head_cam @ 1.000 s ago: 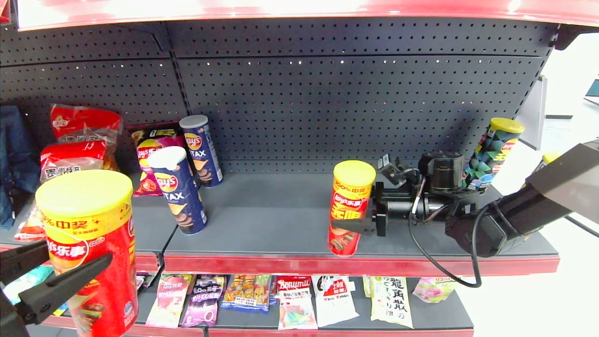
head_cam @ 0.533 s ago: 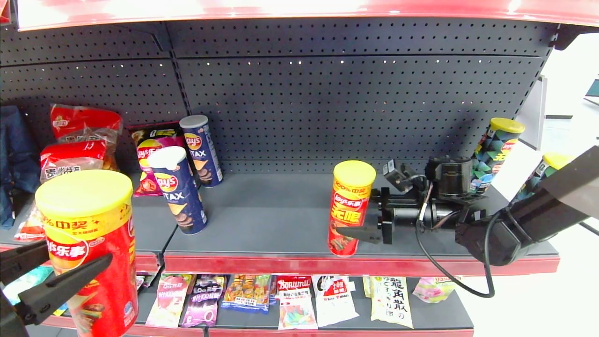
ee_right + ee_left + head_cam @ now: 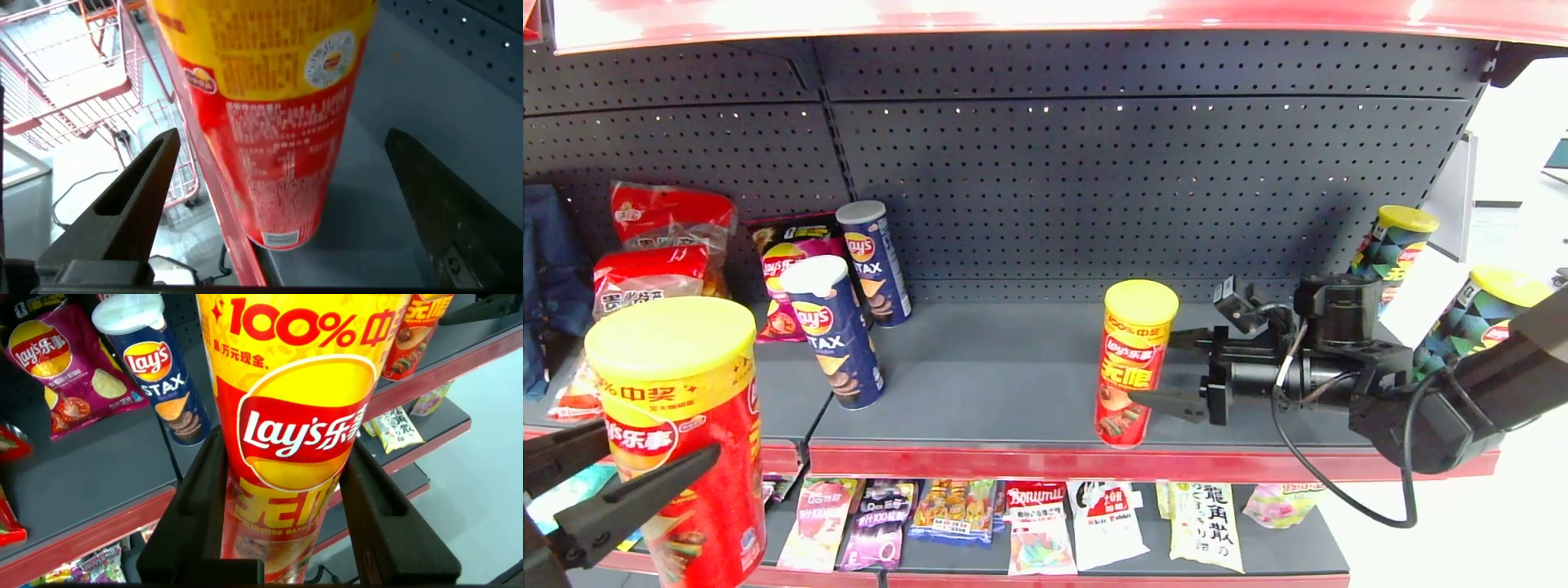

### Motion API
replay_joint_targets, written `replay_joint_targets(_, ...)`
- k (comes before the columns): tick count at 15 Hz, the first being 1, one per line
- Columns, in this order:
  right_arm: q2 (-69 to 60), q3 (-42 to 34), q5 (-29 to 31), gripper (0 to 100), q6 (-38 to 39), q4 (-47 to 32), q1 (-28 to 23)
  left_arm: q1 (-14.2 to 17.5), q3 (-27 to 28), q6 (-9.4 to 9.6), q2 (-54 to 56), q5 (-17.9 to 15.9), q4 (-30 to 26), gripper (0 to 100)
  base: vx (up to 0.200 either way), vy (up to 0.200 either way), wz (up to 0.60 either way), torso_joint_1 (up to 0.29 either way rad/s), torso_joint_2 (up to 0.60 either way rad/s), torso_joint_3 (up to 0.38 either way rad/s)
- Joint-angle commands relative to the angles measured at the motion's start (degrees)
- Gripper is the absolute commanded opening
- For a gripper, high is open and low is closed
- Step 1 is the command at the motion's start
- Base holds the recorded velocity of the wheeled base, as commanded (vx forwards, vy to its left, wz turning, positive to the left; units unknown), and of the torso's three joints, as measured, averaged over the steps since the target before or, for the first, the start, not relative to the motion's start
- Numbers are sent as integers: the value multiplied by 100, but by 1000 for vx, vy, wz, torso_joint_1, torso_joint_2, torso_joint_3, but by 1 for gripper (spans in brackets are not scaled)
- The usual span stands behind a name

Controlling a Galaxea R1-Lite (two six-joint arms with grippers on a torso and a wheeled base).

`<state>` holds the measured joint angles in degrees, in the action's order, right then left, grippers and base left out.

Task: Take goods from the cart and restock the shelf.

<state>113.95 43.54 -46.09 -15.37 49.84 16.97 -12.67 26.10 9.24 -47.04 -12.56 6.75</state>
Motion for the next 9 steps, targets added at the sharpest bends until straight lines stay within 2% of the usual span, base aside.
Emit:
replay_joint_targets(1, -215, -224, 83, 100, -1, 0, -36, 1, 0, -1, 11, 8, 1, 0, 0, 0, 0, 0, 0, 0)
replay_joint_targets(9, -980, -830, 171, 100, -10, 0, -326, 1, -17, -1, 29, 8, 1, 0, 0, 0, 0, 0, 0, 0)
